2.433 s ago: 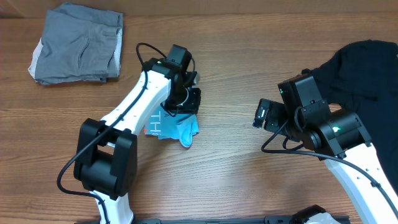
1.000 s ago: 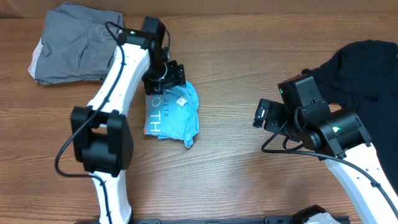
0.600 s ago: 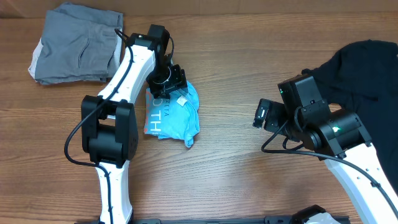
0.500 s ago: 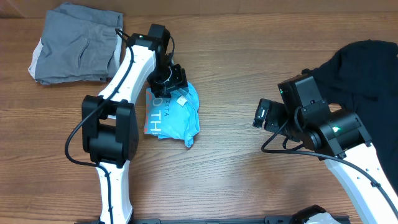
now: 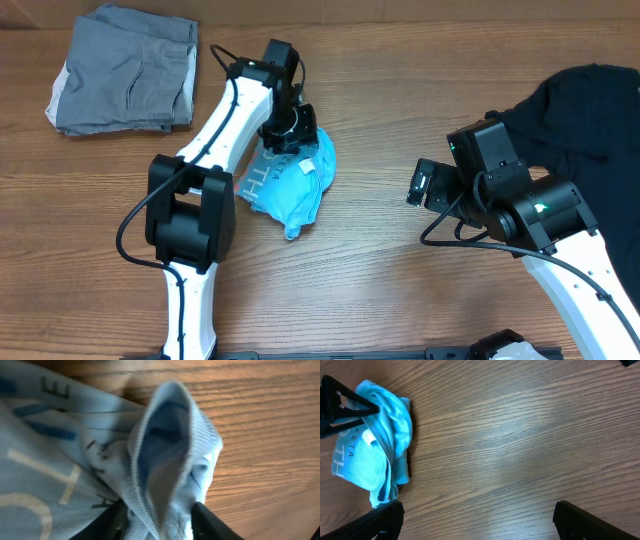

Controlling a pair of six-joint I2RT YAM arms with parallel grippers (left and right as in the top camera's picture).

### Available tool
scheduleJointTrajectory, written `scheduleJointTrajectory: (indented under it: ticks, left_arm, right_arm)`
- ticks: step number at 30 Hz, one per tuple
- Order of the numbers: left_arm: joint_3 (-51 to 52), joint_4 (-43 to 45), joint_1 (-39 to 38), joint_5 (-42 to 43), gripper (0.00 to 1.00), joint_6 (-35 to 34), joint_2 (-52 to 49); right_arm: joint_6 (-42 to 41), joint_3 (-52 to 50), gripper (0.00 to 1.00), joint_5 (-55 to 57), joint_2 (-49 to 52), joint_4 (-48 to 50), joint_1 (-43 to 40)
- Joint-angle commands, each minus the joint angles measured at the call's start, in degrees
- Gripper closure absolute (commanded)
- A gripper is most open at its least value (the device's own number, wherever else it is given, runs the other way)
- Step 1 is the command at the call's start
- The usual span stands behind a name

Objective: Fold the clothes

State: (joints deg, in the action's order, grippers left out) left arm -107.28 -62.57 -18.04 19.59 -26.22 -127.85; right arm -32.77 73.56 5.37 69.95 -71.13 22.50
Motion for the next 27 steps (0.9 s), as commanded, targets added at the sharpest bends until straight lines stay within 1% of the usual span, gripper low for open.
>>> scheduleJointTrajectory:
  ticks: [1,6,8,11,14,16,19,22,27]
  left_arm:
    - [-0.6,0.2,-1.0,1.1,0.56,-1.0,-0.2]
    - [-0.6,0.2,-1.0,1.0,0.55,-0.7,-0.1]
    - [-0.6,0.2,-1.0,1.0,0.52,0.4,0.1]
    - [-2.3,-0.9,-1.0,0.8,0.44,3.0,0.2]
    - [-5.1,-2.4,-1.0,0.8,0.41,4.4,0.2]
    - [-6.6,-3.3,-1.2,0.8,0.33,4.6,0.2]
    - [-7.3,-4.6,-1.5,0.8,0.32,4.9,0.2]
    - [-7.1,-5.8,-1.9,0.5,0.35,5.7,-0.3]
    - [-6.2,-6.7,-4.1,-2.6,0.36,5.7,-1.8]
  right_arm:
    - [-0.1,0.3,0.00,0.6,0.0,0.3,-0.1]
    - [-0.1,0.3,0.00,0.6,0.0,0.3,-0.1]
    - [-0.1,0.3,0.00,0.6,0.0,0.3,-0.1]
    - [-0.1,0.3,0.00,0.6,0.0,0.3,-0.1]
    - [-0.1,0.3,0.00,0.6,0.0,0.3,-0.1]
    - [-0.1,0.3,0.00,0.6,0.0,0.3,-0.1]
    - [-0.1,0.3,0.00,0.6,0.0,0.3,-0.1]
    - [-0.1,0.3,0.00,0.6,0.0,0.3,-0.1]
    - [-0.1,0.3,0.00,0.6,0.0,0.3,-0.1]
